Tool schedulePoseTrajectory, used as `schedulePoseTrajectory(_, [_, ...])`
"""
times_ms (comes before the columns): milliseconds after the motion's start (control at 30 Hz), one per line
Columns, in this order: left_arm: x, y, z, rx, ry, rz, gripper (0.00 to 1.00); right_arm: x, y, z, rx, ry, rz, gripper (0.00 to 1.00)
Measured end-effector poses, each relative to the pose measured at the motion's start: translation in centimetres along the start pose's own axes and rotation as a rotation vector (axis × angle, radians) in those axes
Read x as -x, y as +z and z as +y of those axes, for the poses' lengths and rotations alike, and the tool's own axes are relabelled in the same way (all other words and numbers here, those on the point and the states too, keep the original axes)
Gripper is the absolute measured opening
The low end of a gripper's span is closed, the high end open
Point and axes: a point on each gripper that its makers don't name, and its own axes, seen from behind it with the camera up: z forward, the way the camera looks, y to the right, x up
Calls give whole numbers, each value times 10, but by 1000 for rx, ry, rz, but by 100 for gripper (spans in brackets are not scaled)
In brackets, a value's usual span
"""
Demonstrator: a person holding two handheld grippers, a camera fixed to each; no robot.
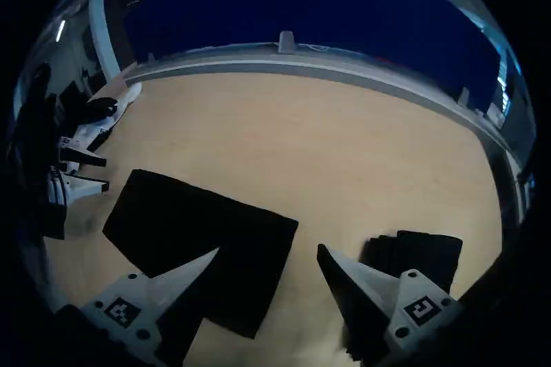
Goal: Fold towel
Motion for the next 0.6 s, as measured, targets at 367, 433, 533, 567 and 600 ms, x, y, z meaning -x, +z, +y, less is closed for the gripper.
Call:
schedulePoseTrajectory(367, [16, -35, -11, -66, -54, 57, 91, 28, -22, -9, -30, -44, -26, 100])
schedulePoseTrajectory(433, [20, -43, -14, -92, -66, 74, 91, 34, -27, -11, -39, -54, -30, 100])
schedulePoseTrajectory(533, [27, -56, -20, -135, -86, 97, 91, 42, -34, -14, -52, -71, -38, 100])
schedulePoseTrajectory(567, [29, -60, -21, -149, -93, 104, 91, 44, -36, -15, -55, -78, -41, 100])
schedulePoseTrajectory(600, [32, -64, -22, -162, -103, 111, 91, 46, -38, -15, -57, -84, -43, 100])
